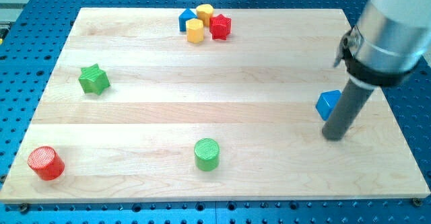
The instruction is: Push the cube horizontally right to the green star
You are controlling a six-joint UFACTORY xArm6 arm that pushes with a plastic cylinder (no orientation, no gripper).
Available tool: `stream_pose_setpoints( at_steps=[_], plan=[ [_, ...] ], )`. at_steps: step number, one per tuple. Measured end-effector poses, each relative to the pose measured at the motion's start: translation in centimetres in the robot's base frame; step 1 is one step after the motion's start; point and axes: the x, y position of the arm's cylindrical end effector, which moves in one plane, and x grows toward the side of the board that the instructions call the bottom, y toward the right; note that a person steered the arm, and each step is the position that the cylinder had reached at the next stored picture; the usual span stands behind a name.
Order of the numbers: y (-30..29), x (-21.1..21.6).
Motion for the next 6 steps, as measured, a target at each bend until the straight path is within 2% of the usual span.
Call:
stream_pose_setpoints(
  at_steps=[1,2,3,5,6],
  plan=[
    [1.4,-1.9],
    [-2.7,1.5],
    [0.5,-0.7],
    [0.6,-6.3],
    [0.5,-7.2]
  ],
)
